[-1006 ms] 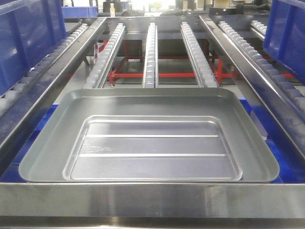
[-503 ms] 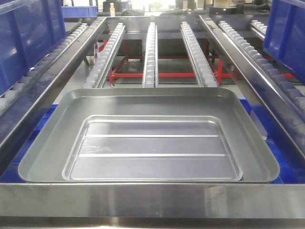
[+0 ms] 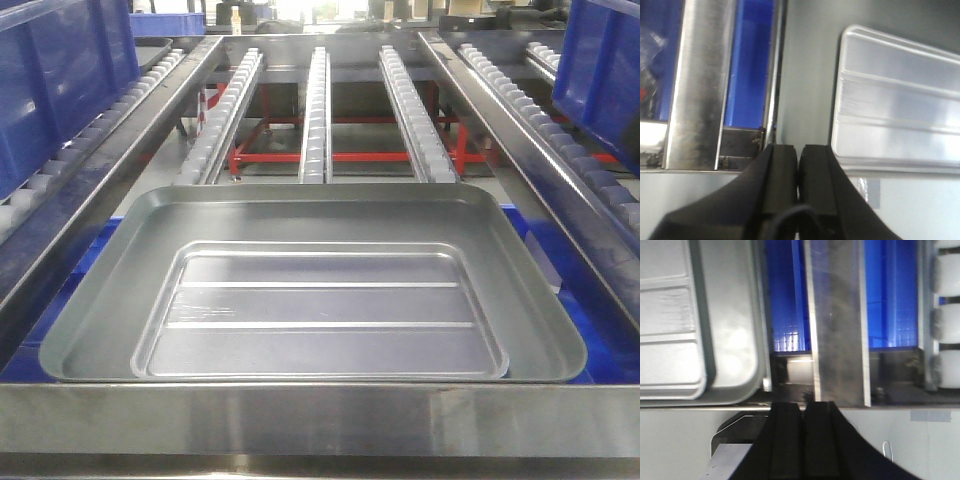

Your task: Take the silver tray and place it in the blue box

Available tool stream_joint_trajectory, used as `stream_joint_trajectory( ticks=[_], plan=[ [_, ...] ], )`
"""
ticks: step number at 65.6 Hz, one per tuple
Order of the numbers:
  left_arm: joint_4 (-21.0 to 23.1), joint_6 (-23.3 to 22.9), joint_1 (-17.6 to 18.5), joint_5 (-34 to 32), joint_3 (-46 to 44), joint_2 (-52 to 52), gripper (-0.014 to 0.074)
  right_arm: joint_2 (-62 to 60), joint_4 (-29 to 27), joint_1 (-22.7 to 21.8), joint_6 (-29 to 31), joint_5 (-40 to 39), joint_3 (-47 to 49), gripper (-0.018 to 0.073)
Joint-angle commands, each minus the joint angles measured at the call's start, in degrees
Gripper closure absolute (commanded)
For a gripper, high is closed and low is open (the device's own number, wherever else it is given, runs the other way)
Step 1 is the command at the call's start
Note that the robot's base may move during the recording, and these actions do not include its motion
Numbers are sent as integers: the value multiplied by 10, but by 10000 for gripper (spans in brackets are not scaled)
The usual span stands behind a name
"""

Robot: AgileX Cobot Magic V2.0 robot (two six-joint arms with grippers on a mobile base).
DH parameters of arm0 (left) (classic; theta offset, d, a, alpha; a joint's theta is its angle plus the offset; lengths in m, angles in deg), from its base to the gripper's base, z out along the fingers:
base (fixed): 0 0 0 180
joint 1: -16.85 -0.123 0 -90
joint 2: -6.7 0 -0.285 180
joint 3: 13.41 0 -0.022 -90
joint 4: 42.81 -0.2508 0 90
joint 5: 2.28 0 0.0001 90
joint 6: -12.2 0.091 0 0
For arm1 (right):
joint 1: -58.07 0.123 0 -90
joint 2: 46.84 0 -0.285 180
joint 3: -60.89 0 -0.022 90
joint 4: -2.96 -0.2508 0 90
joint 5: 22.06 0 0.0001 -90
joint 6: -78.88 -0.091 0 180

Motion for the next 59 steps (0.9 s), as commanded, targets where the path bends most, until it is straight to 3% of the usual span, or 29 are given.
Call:
stream_joint_trajectory(
  ticks=[1,8,12,18,25,59],
  plan=[
    [-97,-137,35,-11,-43,-22,602,14,44,45,-68,-20,41,500],
    [-189,-230,77,29,-79,-76,602,54,46,94,-84,-21,80,500],
    [-220,-244,106,40,-105,-111,602,85,47,116,-89,-22,109,500],
    [-222,-246,138,39,-143,-159,602,136,48,125,-90,-23,155,500],
    [-222,-246,152,39,-170,-201,602,185,57,121,-90,-22,192,500],
    [-220,-246,154,24,-193,-283,602,259,67,122,-91,-14,218,500]
  ],
)
